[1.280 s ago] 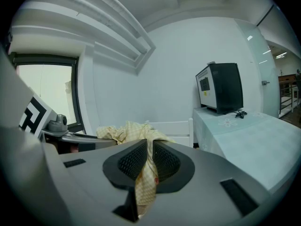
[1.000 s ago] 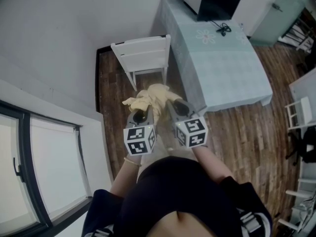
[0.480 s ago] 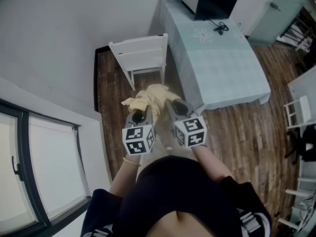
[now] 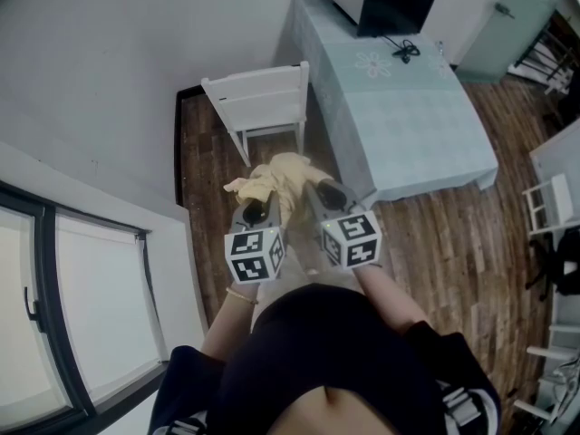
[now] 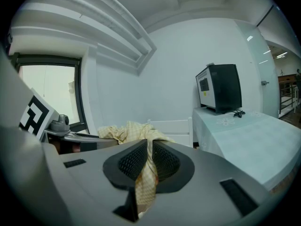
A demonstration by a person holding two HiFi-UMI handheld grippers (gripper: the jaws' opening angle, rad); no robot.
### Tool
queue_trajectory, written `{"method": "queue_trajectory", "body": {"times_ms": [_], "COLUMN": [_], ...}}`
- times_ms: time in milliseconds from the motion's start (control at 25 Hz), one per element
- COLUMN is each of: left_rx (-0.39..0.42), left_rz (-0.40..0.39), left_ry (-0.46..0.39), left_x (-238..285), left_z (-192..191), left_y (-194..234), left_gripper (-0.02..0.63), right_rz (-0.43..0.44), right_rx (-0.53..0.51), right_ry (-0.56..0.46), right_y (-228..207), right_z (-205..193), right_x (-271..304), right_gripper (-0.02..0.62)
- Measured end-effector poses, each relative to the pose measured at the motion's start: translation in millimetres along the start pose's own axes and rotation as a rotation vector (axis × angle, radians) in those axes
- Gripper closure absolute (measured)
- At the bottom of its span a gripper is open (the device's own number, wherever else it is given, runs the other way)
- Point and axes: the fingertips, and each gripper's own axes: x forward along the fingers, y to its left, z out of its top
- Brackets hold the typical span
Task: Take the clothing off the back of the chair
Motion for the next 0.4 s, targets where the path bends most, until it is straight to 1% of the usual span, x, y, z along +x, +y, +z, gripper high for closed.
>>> {"method": "queue_trajectory", "body": {"times_ms": [400], "left_rx": [-0.007], "left_rz": [0.006], "left_ry": [-0.002], "left_x": [-1.6], "left_z": [2.1], "left_y": [4.4], "left_gripper": [0.552], "right_rz": [0.011], "right_rx": [-0.003], "right_ry": [-0.001], "right_y": [4.6], "right_z": [3.9], "right_x": [3.2], "right_gripper": [0.549]}}
